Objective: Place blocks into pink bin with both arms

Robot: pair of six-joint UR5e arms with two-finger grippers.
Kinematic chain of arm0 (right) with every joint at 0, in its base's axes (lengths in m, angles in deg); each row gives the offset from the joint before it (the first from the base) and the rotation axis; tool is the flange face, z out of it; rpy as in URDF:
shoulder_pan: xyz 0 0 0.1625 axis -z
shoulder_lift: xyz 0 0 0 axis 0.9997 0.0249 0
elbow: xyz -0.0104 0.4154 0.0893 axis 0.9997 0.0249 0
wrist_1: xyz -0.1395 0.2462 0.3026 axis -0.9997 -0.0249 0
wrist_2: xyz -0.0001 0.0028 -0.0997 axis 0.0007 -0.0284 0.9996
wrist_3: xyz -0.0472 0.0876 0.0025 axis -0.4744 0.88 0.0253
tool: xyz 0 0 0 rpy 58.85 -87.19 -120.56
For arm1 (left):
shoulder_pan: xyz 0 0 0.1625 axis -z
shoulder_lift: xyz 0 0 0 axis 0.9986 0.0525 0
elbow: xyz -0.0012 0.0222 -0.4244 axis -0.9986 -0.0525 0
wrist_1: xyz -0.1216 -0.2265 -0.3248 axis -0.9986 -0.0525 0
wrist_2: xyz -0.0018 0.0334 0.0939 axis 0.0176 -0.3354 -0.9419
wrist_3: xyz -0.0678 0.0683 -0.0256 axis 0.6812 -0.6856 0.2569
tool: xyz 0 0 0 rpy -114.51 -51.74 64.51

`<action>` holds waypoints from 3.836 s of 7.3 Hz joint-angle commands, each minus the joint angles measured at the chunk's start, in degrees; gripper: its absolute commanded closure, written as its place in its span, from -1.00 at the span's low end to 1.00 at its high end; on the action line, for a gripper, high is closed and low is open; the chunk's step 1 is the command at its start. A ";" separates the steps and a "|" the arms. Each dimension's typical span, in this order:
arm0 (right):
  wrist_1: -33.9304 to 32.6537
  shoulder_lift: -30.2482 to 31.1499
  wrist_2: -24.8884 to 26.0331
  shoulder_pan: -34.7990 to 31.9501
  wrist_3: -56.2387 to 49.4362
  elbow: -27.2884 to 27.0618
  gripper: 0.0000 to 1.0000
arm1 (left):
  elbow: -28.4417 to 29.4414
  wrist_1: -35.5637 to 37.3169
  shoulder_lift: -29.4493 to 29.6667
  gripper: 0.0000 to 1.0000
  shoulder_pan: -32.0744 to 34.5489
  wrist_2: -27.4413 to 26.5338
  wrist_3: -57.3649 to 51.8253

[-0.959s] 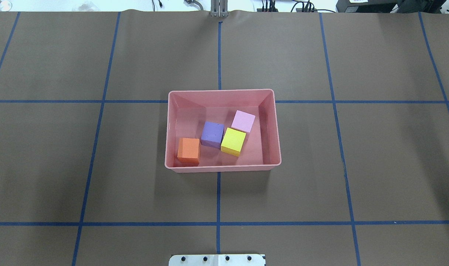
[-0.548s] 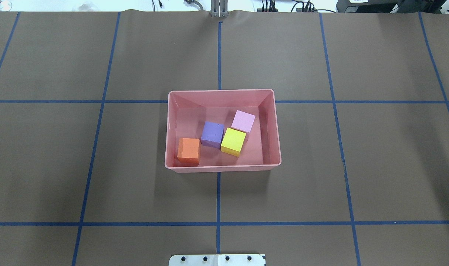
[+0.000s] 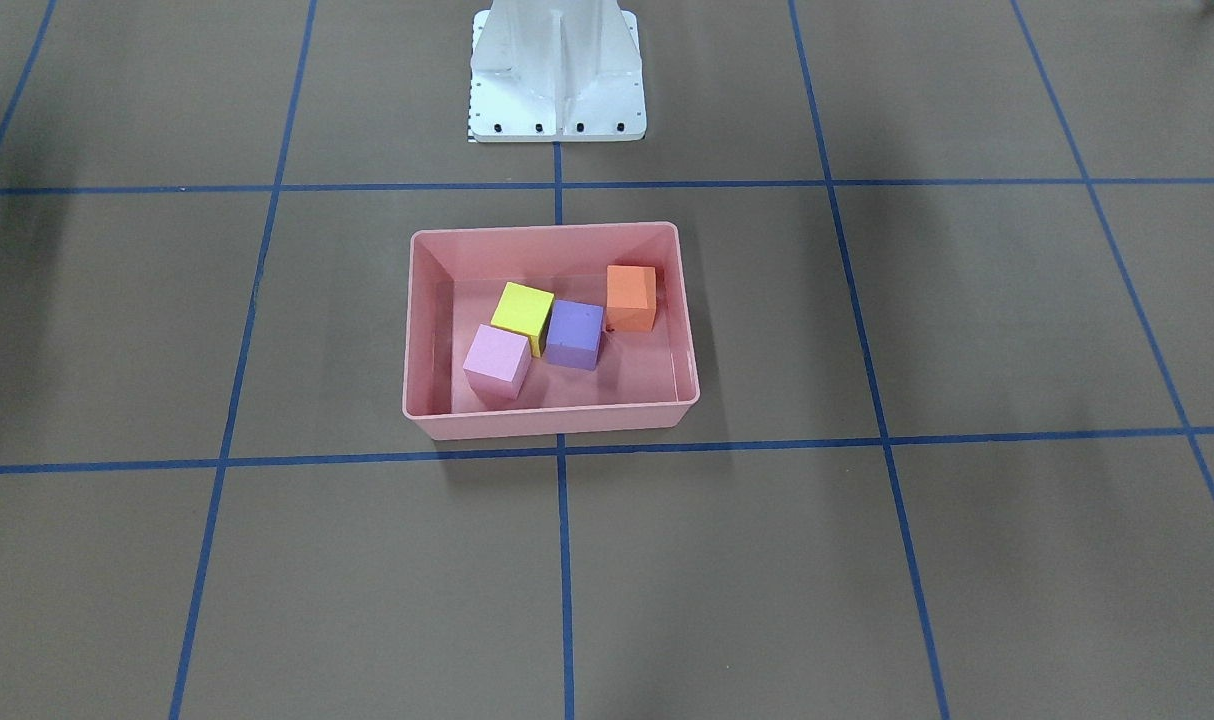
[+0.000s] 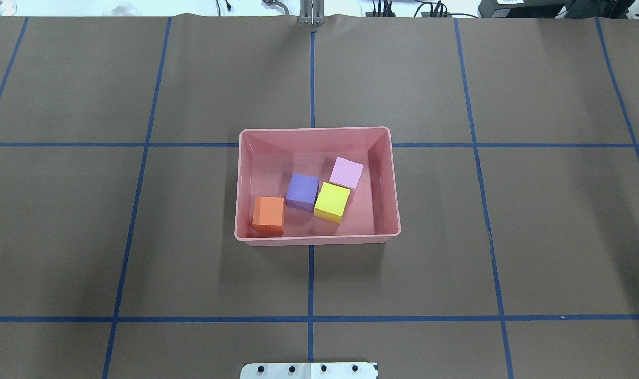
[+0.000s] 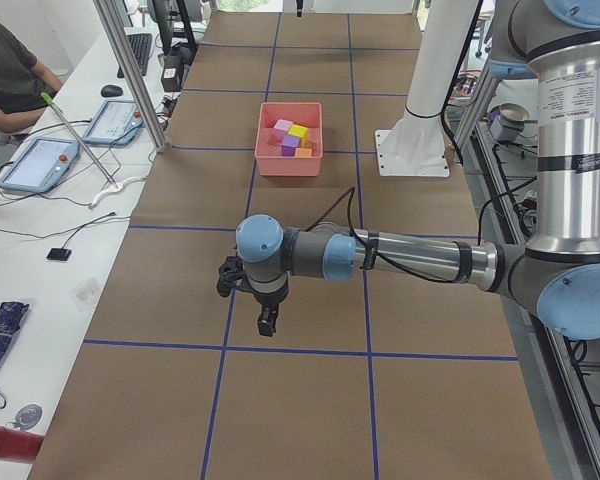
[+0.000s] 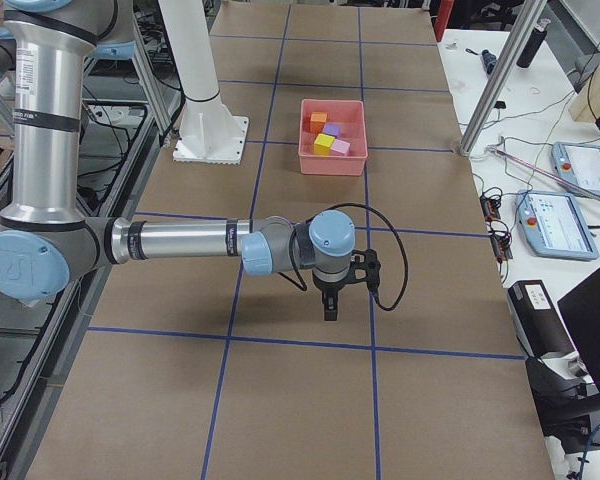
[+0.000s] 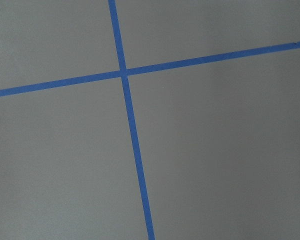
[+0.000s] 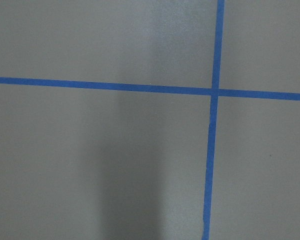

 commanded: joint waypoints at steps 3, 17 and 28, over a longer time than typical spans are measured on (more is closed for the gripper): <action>0.15 -0.42 0.32 0.00 0.59 -0.65 -1.00 | 0.59 -0.10 0.38 -1.00 0.00 0.22 1.78; 0.15 -0.68 0.50 -0.88 0.59 1.20 -1.00 | -2.84 -0.45 0.38 -1.00 0.18 -0.83 1.69; -7.32 -7.63 3.84 -1.40 0.59 1.90 -1.00 | 2.00 -1.06 1.26 -1.00 2.20 -0.92 1.42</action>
